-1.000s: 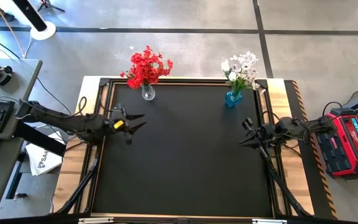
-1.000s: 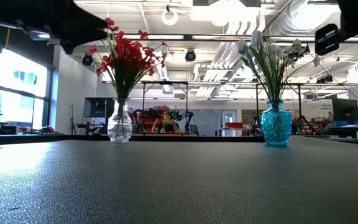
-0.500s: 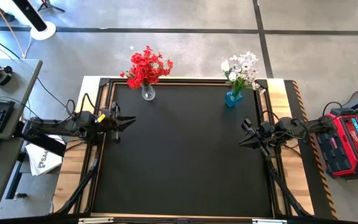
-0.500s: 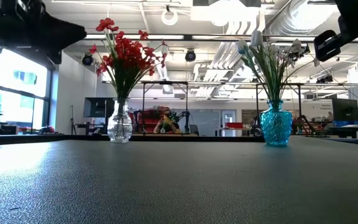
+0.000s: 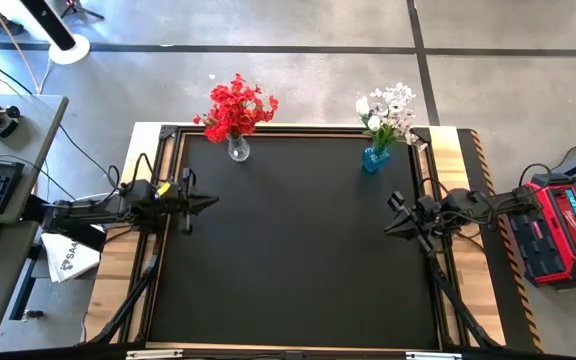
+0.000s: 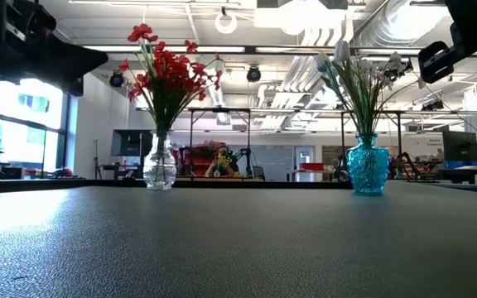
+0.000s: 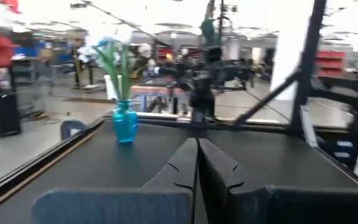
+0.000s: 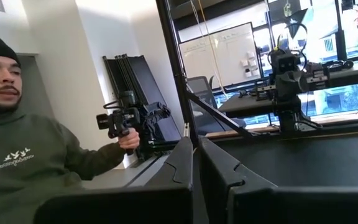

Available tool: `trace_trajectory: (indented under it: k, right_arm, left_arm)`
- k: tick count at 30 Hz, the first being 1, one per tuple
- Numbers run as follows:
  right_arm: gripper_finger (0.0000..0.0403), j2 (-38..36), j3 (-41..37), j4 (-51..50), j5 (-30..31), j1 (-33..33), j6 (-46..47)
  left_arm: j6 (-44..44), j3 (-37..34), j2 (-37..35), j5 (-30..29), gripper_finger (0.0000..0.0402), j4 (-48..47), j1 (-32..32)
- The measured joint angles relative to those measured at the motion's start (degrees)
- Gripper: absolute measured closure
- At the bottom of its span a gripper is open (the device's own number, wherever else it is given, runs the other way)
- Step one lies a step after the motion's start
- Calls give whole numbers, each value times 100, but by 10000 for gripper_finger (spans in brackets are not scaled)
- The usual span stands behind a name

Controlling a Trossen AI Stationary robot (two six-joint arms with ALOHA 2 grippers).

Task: Sort flowers into vase by color
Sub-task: Return to Home Position

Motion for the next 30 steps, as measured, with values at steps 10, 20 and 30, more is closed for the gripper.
trace_trajectory:
  k: [10, 20, 30]
  right_arm:
    - [402, 0, 60, -136, 173, -10, -638]
    - [402, -94, 317, -436, -491, -76, -1394]
    - [402, -94, 86, 5, -17, -970, -1180]
  left_arm:
    - [152, 0, 4, 85, 401, -499, 0]
    - [4, 0, 0, 88, 401, -475, -4]
    - [-51, 0, 0, 88, 401, -471, -4]
